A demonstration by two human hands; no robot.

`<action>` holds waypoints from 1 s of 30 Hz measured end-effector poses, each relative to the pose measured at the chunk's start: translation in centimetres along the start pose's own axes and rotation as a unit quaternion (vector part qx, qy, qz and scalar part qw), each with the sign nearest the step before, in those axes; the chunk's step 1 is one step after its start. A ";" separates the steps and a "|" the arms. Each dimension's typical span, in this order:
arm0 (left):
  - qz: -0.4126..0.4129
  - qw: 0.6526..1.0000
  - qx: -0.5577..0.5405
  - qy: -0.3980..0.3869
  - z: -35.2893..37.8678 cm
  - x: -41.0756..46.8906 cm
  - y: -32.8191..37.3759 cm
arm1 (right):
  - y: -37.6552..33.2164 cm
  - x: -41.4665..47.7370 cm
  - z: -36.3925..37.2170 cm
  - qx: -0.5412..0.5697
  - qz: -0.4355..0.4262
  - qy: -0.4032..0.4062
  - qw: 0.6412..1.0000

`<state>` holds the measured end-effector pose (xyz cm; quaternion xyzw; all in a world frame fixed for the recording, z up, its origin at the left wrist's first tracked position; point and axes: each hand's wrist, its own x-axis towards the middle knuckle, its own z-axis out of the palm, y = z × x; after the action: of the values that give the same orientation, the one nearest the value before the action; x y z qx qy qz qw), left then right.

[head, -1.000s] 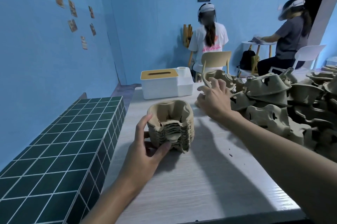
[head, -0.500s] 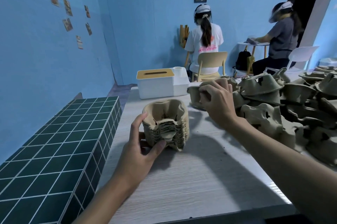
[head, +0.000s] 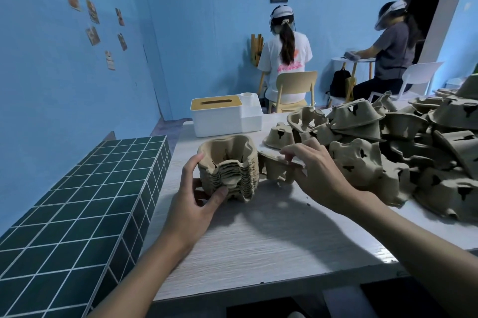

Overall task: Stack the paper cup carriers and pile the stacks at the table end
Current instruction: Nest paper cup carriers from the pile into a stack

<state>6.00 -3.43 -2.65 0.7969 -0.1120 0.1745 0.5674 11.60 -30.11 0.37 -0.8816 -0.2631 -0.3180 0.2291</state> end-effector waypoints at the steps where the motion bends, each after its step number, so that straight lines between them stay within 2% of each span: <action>1: -0.002 1.000 -0.004 0.002 0.0 0.0 0.0 | -0.1 -0.2 -0.1 0.007 0.012 -0.027 1.000; 4: -0.001 1.000 -0.005 0.004 0.0 0.0 0.0 | -1.2 -0.6 -0.1 0.048 0.041 -0.096 0.993; 11: -0.001 1.000 -0.003 0.002 -0.1 0.0 -0.2 | -3.3 -0.2 1.0 0.010 0.046 -0.051 0.998; 15: -0.001 1.000 -0.004 0.001 0.0 0.1 -0.2 | -3.5 -1.2 -0.8 0.009 0.084 -0.081 0.993; 19: 0.006 1.000 -0.004 -0.001 0.0 0.1 -0.4 | -3.7 -1.8 -1.9 -0.060 0.086 -0.093 0.990; 22: 0.008 1.000 -0.002 -0.004 -0.1 0.1 -0.4 | -3.7 -1.7 -2.3 -0.048 0.070 -0.064 0.994; 26: 0.008 1.000 -0.006 -0.005 -0.1 0.1 -0.4 | -3.4 -1.3 -3.2 -0.026 0.075 0.023 0.997; 30: 0.010 1.000 -0.007 -0.005 0.0 0.1 -0.5 | -4.0 -0.4 -4.4 0.010 0.119 0.106 0.987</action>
<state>6.27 -3.28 -3.02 0.7924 -0.1247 0.1753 0.5708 6.98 -29.65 4.11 -0.8656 -0.1342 -0.3772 0.3008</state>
